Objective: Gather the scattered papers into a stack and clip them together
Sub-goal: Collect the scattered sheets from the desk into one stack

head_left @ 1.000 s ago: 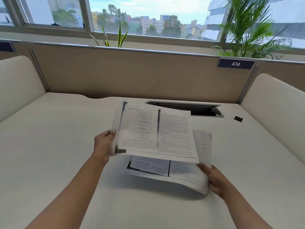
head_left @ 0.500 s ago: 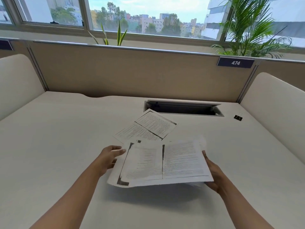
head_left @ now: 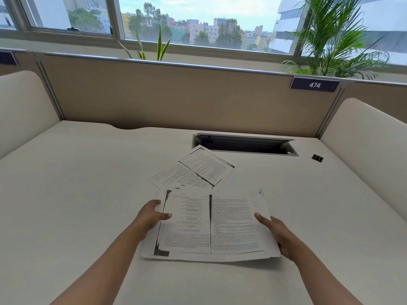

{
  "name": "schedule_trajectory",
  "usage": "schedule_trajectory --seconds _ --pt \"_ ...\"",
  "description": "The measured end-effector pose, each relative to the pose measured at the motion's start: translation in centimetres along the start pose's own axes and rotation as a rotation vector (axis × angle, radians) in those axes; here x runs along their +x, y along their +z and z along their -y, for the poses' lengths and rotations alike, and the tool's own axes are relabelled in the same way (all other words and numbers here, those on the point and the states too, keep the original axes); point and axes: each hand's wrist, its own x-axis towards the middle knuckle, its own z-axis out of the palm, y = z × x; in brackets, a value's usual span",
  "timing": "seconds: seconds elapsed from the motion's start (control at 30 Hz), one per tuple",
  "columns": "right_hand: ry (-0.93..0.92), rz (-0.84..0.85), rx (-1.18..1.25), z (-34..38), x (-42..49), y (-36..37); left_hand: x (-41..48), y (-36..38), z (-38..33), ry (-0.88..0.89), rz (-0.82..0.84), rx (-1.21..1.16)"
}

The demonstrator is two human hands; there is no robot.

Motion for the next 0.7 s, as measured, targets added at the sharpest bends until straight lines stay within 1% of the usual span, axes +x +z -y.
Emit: schedule_trajectory --seconds 0.17,0.33,0.43,0.6,0.67,0.7 --pt "-0.036 0.024 -0.032 -0.4 0.1 0.4 -0.4 0.6 -0.1 0.042 0.046 0.058" --pt "-0.064 0.03 0.032 -0.7 0.3 0.3 -0.4 0.7 0.1 0.067 0.068 0.05" --pt "-0.093 0.046 0.08 -0.9 0.3 -0.2 -0.3 0.5 0.2 0.052 0.055 -0.034" --pt "-0.093 0.133 0.196 -0.9 0.0 -1.0 -0.3 0.4 0.2 0.034 -0.033 -0.214" --pt "-0.104 0.163 0.229 -0.8 -0.2 -1.1 -0.2 0.0 0.2 0.026 -0.017 -0.292" --pt "-0.11 0.182 0.24 -0.8 -0.2 -1.1 -0.3 -0.2 0.1 0.019 0.027 -0.349"
